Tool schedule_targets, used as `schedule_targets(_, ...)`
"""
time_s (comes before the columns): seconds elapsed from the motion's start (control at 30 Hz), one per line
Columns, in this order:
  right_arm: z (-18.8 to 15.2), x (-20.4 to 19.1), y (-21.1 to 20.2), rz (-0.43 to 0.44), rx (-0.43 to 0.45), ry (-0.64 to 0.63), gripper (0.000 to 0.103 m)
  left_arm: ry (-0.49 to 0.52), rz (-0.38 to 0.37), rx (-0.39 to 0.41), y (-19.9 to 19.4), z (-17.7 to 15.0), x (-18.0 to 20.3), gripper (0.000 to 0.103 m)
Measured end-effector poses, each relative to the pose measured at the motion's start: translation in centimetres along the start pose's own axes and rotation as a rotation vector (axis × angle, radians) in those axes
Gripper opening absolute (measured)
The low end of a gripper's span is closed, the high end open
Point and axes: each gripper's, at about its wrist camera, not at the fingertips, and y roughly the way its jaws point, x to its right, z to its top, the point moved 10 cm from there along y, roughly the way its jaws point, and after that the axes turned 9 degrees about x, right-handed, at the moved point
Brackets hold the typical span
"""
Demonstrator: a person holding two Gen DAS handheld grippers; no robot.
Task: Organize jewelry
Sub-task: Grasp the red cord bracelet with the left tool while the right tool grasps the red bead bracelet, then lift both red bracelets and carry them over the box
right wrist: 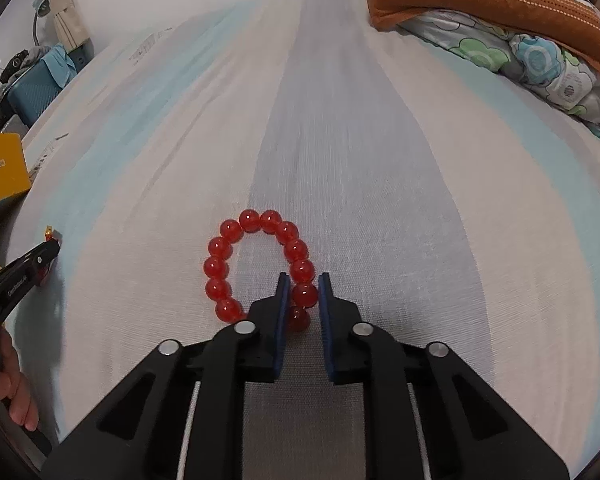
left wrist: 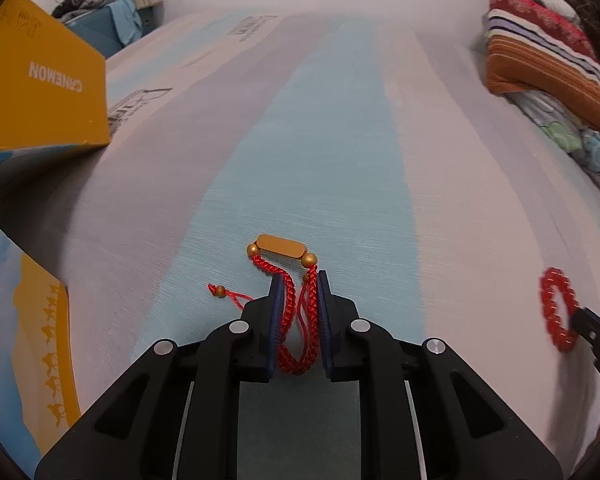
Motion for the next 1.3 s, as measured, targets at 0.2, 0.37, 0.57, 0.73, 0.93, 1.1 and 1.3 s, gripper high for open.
schedule_targets(0.2,0.5,-0.2,-0.9,0.009,0.020,0.001,0.013,0.016,-0.063,0.015,-1.9,0.1,1.6,0.015)
schedule_targets(0.37,1.0,-0.3,-1.7,0.019,0.038,0.008,0.013,0.024,-0.088,0.028,-2.9,0.2,2.5,0.015)
schedule_targets(0.57,1.4,-0.5,-2.3,0.023,0.059,0.012,0.013,0.033,-0.098,0.029,-3.4,0.1,2.9,0.015)
schedule_targets(0.73,1.7,-0.7,-2.8,0.030,0.071,0.011,0.013,0.051,-0.104,0.028,-3.7,0.2,3.2,0.015)
schedule_targets(0.93,2.1,-1.1,-3.2,0.042,0.076,0.006,0.013,0.063,-0.110,0.037,-4.8,0.6,3.5,0.015)
schedule_targets(1.1,2.6,-1.3,-3.8,0.038,0.082,0.009,0.013,0.089,-0.109,0.038,-6.2,0.9,3.7,0.015)
schedule_targets(1.3,2.9,-1.3,-5.5,0.031,0.088,0.022,0.013,0.114,-0.117,0.045,-8.3,1.4,3.8,0.015)
